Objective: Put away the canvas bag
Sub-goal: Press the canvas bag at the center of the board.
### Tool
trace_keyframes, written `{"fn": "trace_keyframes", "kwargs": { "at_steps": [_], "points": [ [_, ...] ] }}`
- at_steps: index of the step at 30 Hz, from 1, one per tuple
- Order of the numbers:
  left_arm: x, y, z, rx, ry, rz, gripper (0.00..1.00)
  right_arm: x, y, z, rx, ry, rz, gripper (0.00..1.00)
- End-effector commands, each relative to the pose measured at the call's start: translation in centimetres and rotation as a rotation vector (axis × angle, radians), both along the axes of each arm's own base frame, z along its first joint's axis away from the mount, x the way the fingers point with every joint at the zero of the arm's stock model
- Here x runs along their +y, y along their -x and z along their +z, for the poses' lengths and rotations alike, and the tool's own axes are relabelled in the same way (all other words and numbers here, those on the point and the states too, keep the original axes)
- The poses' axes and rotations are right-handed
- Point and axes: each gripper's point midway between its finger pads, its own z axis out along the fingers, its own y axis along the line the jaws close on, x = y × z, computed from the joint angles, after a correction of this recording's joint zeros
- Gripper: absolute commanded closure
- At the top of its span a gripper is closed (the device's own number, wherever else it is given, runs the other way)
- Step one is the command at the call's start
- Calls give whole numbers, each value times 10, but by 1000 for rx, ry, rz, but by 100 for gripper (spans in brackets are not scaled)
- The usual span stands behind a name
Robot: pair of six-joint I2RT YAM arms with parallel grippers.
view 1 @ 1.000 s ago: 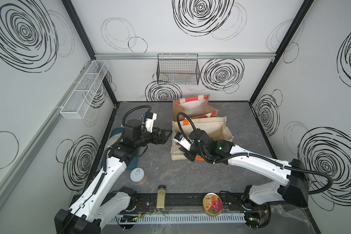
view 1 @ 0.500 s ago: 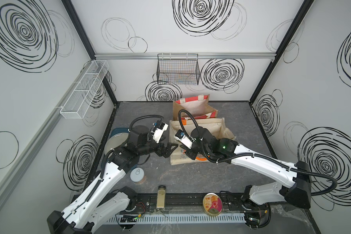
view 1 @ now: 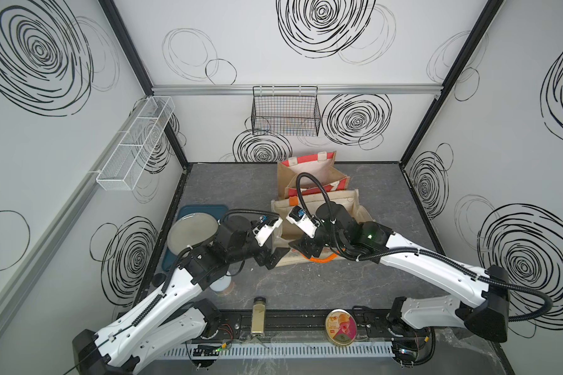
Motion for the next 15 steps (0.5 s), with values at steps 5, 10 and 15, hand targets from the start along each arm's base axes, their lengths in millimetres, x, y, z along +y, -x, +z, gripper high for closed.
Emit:
{"fn": "trace_keyframes", "kwargs": {
  "at_steps": [5, 10, 15],
  "points": [
    [-9, -12, 7, -178, -93, -7, 6, -21, 14, -12, 77, 2, -17, 22],
    [-21, -17, 12, -235, -92, -45, 21, -36, 12, -24, 72, 23, -55, 20],
    [-33, -21, 11, -236, -109, -76, 36, -45, 8, -22, 59, -1, -77, 20]
  ]
}}
